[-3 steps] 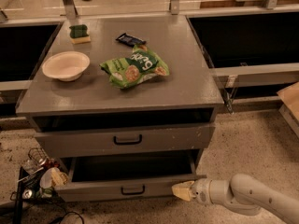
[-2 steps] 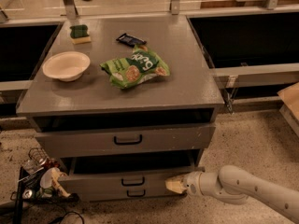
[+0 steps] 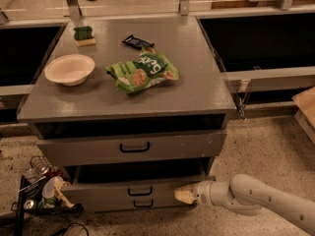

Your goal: Close middle drawer

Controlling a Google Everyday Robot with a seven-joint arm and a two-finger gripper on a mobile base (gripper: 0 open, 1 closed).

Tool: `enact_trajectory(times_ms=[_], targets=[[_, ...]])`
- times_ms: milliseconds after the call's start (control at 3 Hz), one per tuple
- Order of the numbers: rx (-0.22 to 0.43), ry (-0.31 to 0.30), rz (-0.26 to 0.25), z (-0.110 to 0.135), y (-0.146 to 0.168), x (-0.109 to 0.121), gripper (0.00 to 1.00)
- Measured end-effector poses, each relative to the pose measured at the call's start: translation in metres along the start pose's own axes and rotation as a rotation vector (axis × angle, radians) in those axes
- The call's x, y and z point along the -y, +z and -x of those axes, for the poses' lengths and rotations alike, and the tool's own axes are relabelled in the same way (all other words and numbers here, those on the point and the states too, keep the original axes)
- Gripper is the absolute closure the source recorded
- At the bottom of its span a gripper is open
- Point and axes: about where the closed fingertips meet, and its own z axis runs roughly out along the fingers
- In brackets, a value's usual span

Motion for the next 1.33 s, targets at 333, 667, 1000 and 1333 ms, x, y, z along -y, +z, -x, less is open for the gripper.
enact_trajectory(times_ms=[333, 667, 1000, 1333], targets=[[0.000, 0.000, 0.000, 0.0000, 0.0000, 0.0000, 0.42], [0.000, 0.000, 0.000, 0.0000, 0.0000, 0.0000, 0.19], [0.000, 0.000, 0.000, 0.0000, 0.0002, -0.0001, 0.00], [0.000, 0.000, 0.000, 0.0000, 0.0002, -0.0001, 0.00]])
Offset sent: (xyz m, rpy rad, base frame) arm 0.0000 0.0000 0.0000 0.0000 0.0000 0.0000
